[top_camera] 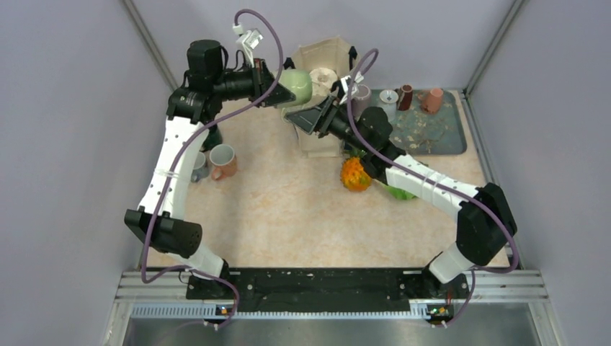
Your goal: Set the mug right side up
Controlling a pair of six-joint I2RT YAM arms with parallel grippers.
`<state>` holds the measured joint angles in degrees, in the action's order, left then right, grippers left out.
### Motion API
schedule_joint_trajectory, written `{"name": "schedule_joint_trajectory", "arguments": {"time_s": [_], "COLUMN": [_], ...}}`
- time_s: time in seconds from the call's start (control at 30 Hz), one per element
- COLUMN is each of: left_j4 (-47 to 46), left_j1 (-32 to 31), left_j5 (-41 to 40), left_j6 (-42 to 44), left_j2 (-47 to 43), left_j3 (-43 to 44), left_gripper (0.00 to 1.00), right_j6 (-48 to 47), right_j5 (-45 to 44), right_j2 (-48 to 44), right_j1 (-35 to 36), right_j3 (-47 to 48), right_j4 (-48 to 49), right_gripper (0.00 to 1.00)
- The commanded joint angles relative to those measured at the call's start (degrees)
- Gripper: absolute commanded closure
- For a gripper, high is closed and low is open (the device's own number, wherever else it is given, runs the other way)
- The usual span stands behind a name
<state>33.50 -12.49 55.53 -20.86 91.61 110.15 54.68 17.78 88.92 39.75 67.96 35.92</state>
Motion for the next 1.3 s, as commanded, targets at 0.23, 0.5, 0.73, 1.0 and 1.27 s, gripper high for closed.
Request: {"name": "schedule_joint_trajectory", "arguments": {"time_s": [0.23, 0.5, 0.73, 1.0, 1.27], "left_j4": [14.87, 22.25, 23.98, 30.85, 37.39], "left_j1": [6.71, 22.80, 33.33, 35.65, 34.28], "left_j5": [-42.03, -54.79, -58.37, -52.68, -48.89], "left_j6": [34.46, 48.64, 54.19, 59.15, 59.89], "left_j2": [-7.78, -5.24, 0.59, 18.50, 33.60], "left_j3": [-5.04, -10.44, -11.03, 4.21, 18.46], "left_gripper": [1.00, 1.00, 1.00, 1.00, 1.00], "right_j6": [-16.12, -25.35, -29.39, -32.06, -34.57], "right_j5": [-4.67, -9.23, -9.87, -9.65, -12.04], "right_j2": [-5.98, -11.04, -12.46, -11.13, -11.58], "right_j1": [1.87, 1.82, 1.83, 1.85, 1.80], "right_j3": [-0.08, -1.59, -1.79, -0.09, 0.89], "right_j4": [-13.60, -20.20, -22.86, -26.72, -29.37], "right_gripper": [0.01, 0.01, 0.01, 0.01, 0.01]}}
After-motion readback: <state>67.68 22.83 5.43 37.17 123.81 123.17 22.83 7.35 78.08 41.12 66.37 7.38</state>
